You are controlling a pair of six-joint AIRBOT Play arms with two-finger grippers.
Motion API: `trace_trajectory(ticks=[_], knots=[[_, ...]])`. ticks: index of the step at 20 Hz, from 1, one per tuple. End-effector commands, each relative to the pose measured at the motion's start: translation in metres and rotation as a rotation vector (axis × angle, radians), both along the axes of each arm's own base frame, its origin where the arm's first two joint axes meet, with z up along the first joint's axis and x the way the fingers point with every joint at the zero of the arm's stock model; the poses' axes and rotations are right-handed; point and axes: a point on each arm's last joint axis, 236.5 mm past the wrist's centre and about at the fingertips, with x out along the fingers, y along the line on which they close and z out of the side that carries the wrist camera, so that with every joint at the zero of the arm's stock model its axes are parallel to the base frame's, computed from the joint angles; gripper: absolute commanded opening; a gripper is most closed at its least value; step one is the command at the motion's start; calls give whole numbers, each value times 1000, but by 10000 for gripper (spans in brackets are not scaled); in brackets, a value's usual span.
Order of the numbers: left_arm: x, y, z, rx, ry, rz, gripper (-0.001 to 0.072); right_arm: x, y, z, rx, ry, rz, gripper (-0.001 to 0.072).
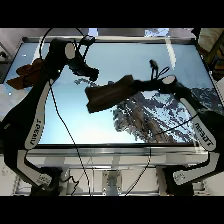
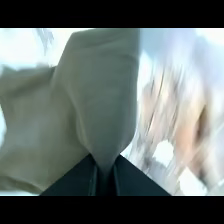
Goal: Fold the shirts.
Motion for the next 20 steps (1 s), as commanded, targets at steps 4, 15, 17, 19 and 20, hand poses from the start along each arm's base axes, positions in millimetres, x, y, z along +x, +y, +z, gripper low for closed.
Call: trace_trajectory(ticks=[4, 15, 17, 19, 20], knots=[[0, 1, 0, 2, -1, 1, 613, 46, -150, 143, -328, -264, -253, 25], [4, 8, -1, 33, -14, 9, 613, -156, -483, 124, -1008, 440, -711, 26], [5, 7, 0, 31, -21, 10, 613, -209, -509, 116, -985, 593, -748, 26], [6, 7, 1, 26, -26, 11, 613, -259, -522, 107, -892, 732, -825, 26], [6, 7, 1, 26, -27, 11, 613, -278, -523, 101, -815, 773, -856, 27]])
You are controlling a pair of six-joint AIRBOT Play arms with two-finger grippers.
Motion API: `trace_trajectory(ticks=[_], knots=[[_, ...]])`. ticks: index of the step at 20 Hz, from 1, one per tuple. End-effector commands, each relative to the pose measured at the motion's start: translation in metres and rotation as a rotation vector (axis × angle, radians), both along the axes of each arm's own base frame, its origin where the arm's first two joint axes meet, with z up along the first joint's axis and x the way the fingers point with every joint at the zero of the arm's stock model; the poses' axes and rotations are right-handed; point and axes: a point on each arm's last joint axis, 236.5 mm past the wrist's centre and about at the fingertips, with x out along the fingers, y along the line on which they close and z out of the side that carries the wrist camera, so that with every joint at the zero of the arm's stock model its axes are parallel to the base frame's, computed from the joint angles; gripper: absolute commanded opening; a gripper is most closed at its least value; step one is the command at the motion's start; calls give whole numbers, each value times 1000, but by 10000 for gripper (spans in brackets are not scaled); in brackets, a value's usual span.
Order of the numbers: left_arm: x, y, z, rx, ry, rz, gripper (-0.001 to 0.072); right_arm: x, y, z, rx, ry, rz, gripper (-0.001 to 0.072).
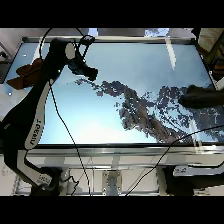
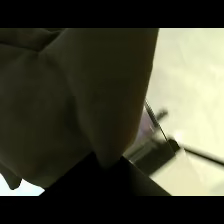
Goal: Fold the shirts.
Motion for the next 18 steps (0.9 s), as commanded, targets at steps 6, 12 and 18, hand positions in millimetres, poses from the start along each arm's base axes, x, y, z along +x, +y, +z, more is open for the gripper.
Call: trace_trajectory(ticks=[6, 12, 18], knots=[[2, 0, 0, -6, -4, 11, 612, -124, -11, -28, 369, -25, -362, 539], [3, -1, 1, -11, -10, 16, 612, -89, 4, -28, 496, -204, -312, 533], [32, -3, 44, -45, -184, 27, 575, 48, 87, 17, 729, -559, 91, 464]])
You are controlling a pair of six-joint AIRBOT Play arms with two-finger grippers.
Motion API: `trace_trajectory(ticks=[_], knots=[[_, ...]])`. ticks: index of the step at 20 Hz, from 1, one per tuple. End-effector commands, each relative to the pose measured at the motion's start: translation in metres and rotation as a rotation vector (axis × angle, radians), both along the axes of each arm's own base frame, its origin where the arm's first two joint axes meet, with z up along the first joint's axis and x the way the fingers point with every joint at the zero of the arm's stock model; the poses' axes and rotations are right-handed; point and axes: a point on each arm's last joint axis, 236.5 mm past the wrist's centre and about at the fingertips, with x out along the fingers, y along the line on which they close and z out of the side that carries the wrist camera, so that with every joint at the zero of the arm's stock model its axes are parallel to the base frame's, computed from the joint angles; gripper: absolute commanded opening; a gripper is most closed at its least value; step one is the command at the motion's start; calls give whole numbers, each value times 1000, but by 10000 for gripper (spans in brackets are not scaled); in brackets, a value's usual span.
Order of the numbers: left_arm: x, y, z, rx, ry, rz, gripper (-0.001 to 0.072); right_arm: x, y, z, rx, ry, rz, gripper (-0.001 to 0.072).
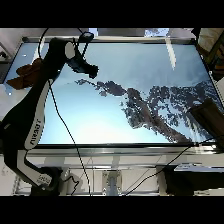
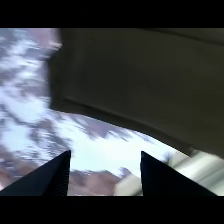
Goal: Fold the shirts.
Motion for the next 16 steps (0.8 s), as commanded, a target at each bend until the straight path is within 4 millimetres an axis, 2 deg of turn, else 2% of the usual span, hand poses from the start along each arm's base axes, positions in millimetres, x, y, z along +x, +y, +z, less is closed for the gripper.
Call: trace_trajectory(ticks=[1, 2, 4, 8, 10, 11, 13, 16], knots=[[20, 6, 38, 0, -143, 19, 514, 78, 67, 32, 78, -251, 220, 465], [22, 14, 57, 15, -201, 31, 472, 93, 87, 35, 83, -267, 272, 465], [21, 38, 100, 70, -318, 65, 472, 121, 128, 38, 65, -296, 391, 466], [-1, 119, 194, 281, -545, 202, 472, 158, 197, 43, 34, -344, 562, 467], [-19, 158, 227, 316, -600, 286, 472, 166, 221, 45, 35, -356, 609, 467], [-29, 179, 236, 320, -599, 335, 472, 169, 230, 45, 35, -361, 627, 467], [-49, 234, 237, 337, -540, 472, 473, 171, 241, 46, 37, -364, 648, 467], [-89, 327, 205, 393, -336, 714, 473, 172, 245, 48, 50, -372, 652, 466]])
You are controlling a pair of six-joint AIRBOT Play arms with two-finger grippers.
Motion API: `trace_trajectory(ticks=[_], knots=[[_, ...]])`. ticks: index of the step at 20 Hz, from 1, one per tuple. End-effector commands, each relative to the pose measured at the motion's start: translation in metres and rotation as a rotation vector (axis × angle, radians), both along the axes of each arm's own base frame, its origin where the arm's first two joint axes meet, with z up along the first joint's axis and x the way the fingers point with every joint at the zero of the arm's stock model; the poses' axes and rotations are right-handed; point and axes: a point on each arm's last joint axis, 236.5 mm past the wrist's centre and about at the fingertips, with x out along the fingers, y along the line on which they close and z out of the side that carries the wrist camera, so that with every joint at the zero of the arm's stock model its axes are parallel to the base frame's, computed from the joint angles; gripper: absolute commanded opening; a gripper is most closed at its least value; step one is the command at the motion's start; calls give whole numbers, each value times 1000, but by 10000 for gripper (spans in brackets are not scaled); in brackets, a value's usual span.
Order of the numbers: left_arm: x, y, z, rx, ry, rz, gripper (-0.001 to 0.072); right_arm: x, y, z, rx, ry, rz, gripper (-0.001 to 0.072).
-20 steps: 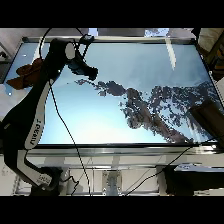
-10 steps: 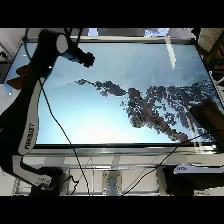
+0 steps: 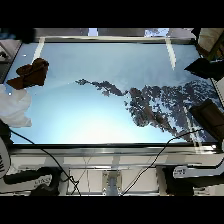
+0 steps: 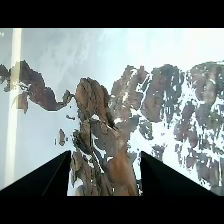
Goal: Fold the shirts.
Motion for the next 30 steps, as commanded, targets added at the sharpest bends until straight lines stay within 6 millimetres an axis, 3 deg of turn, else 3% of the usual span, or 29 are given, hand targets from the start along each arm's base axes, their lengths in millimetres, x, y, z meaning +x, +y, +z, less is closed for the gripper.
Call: trace_trajectory(ticks=[1, 4, 7, 10, 12, 17, 25, 30], knots=[[-59, 105, -29, -50, 155, 328, 474, 4, 13, 3, 11, -14, 24, 466], [-106, 181, -78, -147, 273, 591, 475, 3, 15, 4, 18, -14, 28, 466], [-126, 214, -128, -308, 333, 670, 476, 2, 16, 3, 20, -8, 32, 466], [-128, 219, -181, -486, 372, 663, 492, 1, 19, 4, 36, -2, 30, 466], [-118, 215, -208, -556, 376, 632, 688, 0, 27, 8, 79, 2, 38, 466], [-117, 223, -268, -529, 508, 614, 696, -8, 57, 19, 211, 40, 68, 465], [-119, 233, -342, -544, 686, 649, 696, -10, 113, 19, 205, 50, 190, 465], [-131, 241, -365, -510, 777, 683, 692, -8, 119, 18, 190, 44, 201, 465]])
